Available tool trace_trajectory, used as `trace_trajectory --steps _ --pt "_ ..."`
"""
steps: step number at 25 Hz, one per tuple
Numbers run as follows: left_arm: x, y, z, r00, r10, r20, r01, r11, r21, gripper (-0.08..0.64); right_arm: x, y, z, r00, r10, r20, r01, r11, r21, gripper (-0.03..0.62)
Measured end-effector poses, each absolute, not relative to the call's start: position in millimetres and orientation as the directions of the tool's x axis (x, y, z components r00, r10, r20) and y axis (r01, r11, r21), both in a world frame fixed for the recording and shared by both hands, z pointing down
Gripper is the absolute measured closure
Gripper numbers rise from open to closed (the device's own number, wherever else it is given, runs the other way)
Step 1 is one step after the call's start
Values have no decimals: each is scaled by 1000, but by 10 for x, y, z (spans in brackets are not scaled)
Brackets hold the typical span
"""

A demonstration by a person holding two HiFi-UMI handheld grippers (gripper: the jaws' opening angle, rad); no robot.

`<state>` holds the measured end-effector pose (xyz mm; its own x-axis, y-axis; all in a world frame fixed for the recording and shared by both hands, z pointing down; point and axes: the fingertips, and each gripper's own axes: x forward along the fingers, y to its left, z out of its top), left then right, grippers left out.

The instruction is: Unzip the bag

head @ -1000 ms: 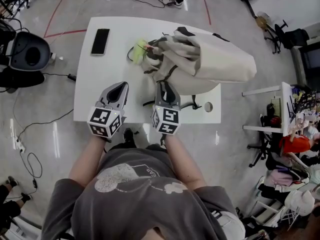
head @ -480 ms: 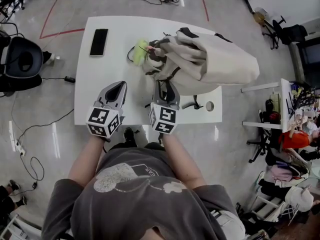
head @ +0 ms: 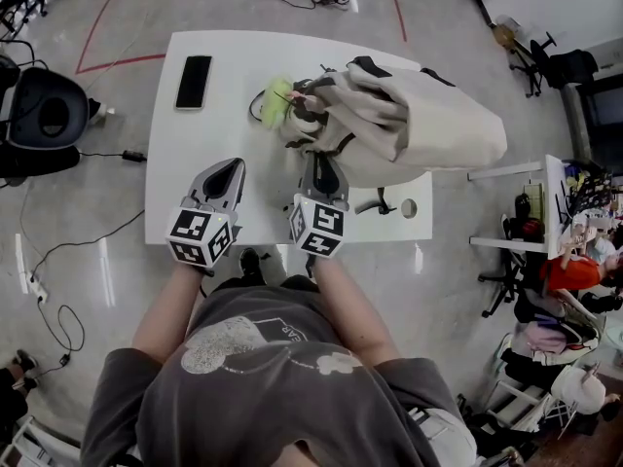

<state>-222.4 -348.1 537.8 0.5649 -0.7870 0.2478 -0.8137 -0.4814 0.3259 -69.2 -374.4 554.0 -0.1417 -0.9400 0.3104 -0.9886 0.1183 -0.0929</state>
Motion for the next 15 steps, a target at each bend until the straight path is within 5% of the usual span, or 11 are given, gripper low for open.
trace_trajectory --steps 15 --pt "-1758 -3465 5394 640 -727 249 -762 -559 328 554 -876 -3425 4900 -392 -903 176 -912 407 55 568"
